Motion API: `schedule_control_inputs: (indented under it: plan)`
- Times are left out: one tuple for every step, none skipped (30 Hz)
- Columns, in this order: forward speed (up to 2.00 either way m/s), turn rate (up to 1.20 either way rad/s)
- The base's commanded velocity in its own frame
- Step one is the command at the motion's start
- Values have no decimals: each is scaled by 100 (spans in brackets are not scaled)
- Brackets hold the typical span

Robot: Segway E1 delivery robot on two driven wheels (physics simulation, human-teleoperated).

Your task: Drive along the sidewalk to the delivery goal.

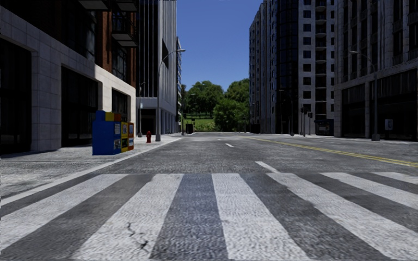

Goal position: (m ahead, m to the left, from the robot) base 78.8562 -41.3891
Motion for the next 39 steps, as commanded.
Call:
schedule_control_inputs:
  plan:
    - [155, -88]
    - [155, -88]
    - [155, -88]
    - [155, -88]
    - [155, -88]
    - [155, -88]
    - [155, -88]
    - [155, -88]
    - [155, -88]
    - [155, -88]
    - [155, -88]
    - [155, -88]
    - [155, -88]
    - [155, -88]
    - [155, -88]
    - [155, -88]
    - [155, -88]
    - [155, -88]
    - [155, -88]
    - [155, -88]
    - [155, -88]
    - [155, -88]
    - [155, -88]
    - [155, -88]
    - [155, -88]
    - [155, -88]
    - [155, -88]
    - [156, -88]
    - [156, -88]
    - [156, -88]
    - [156, -88]
    - [156, -88]
    - [158, -88]
    - [158, -88]
    - [200, -88]
    - [200, -88]
    - [200, -88]
    - [200, -88]
    - [200, -88]
